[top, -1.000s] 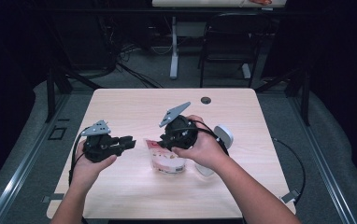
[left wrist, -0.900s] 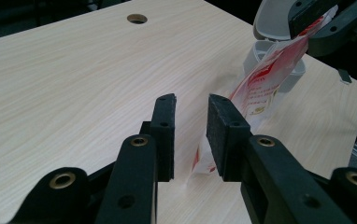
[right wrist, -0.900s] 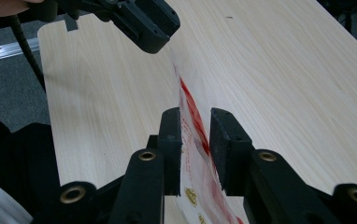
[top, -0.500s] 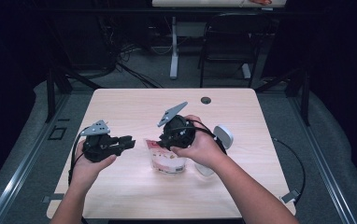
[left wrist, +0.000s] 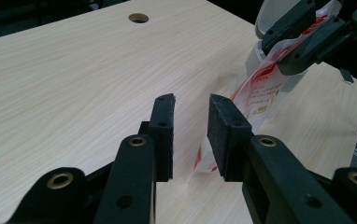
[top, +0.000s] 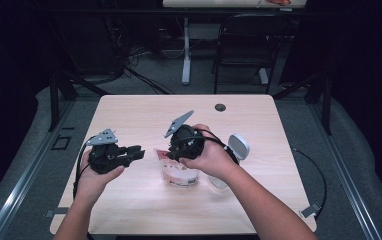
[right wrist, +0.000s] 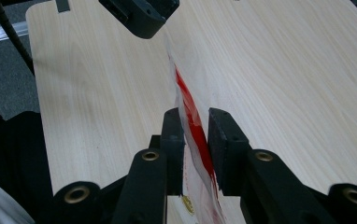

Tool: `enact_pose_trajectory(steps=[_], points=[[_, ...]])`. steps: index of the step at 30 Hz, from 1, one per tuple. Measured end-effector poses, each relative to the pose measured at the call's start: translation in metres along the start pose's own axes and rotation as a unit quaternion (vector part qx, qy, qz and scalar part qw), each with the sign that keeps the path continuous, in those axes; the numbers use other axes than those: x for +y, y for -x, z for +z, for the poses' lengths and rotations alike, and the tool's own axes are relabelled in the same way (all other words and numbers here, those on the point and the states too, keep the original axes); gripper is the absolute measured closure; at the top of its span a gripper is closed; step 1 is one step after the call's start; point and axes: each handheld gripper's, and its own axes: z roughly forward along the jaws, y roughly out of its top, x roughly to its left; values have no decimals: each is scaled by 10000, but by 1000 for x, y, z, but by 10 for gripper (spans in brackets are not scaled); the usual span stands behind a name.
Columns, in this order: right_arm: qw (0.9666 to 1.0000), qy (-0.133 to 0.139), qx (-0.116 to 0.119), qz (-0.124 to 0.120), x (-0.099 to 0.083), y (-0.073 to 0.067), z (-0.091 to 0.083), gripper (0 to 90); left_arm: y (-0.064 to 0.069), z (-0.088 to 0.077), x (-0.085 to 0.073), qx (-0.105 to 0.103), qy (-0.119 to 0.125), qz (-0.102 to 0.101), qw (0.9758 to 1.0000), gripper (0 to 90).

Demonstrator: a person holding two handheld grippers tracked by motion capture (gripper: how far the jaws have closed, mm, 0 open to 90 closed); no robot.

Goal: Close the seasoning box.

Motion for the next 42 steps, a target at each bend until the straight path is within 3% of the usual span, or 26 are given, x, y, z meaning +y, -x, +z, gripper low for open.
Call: enact_pose_trajectory(steps=[23,42], points=[[9995,-252,160,-74,3,4,13,784,0,2,-1,-4,-31,-35,10000,712],[9987,-344,258,-286,4,7,13,892,0,2,-1,-3,-44,-12,10000,709]])
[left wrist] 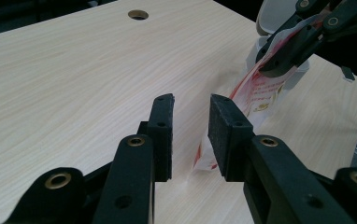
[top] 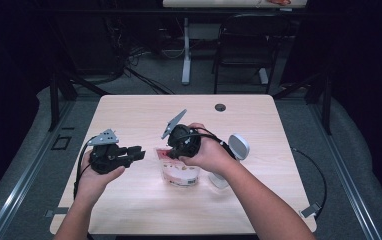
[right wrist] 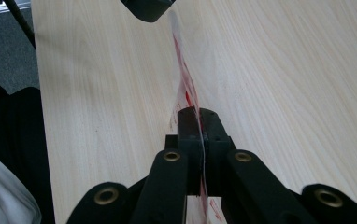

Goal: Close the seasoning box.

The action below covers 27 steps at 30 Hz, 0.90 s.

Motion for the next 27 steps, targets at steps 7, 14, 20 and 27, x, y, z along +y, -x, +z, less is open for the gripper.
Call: enact_pose_trajectory(steps=[7,14,20,27], points=[[9999,7,-31,-122,-1,0,-1,898,1,2,0,-13,-38,19,10000,690],[9999,45,-40,-129,-4,0,-5,898,4,5,-1,83,4,47,10000,649],[9998,172,-25,-84,-6,-1,-13,898,3,7,-1,-130,5,89,9999,586],[9994,330,-26,-96,-9,-5,-23,898,5,9,-1,-270,48,191,9994,545]])
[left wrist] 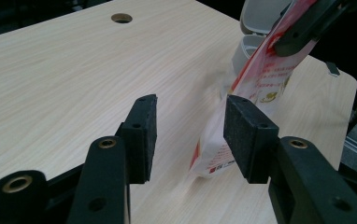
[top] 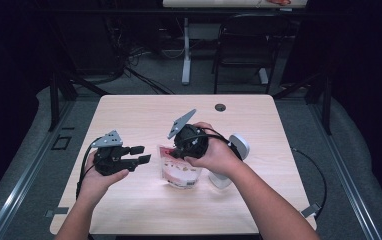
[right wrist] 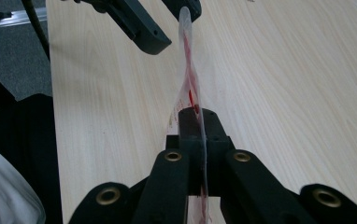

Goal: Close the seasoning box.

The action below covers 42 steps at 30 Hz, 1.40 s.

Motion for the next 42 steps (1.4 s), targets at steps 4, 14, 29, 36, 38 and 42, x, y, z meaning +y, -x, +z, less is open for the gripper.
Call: enact_pose_trajectory(steps=[4,14,29,36,38,42], points=[[9999,132,17,13,-3,-2,-7,898,1,2,0,-44,-8,58,10000,519],[9990,444,57,46,-13,1,-21,899,13,15,0,-195,-120,474,9986,460],[9978,657,66,30,-24,9,-45,900,19,35,2,-545,-54,496,9973,453],[9977,679,48,17,-24,9,-52,899,24,41,4,-712,-41,539,9960,453],[9978,664,54,-7,-24,9,-54,899,25,43,3,-759,-63,525,9957,452],[9976,692,80,-6,-25,9,-56,899,27,48,2,-874,-81,544,9947,448]])
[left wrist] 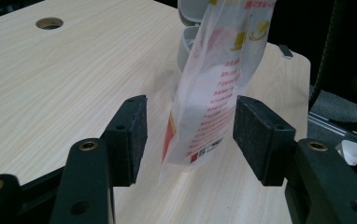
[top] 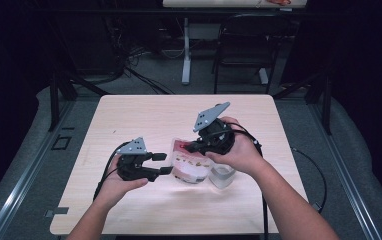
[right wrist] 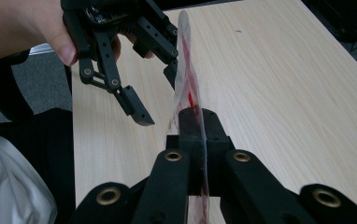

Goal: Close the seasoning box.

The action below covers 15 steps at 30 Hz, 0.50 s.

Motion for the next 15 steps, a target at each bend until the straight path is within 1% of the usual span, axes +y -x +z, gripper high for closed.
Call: enact_pose_trajectory(steps=[1,4,7,11,13,15], points=[[10000,-11,-3,1,0,0,0,899,0,2,0,-28,3,22,10000,447],[10000,-21,14,14,0,-1,-1,899,1,8,-2,-69,-50,1,10000,432],[10000,-10,13,-8,2,-3,-2,899,1,13,-2,-70,-84,47,9999,429],[10000,2,14,-49,5,-5,-4,899,2,18,-2,-155,-54,64,9998,428],[10000,6,5,-69,7,-5,-5,899,1,20,-2,-171,-83,101,9998,424],[10000,19,0,-76,8,-6,-6,899,1,22,-2,-215,-85,93,9997,422]])
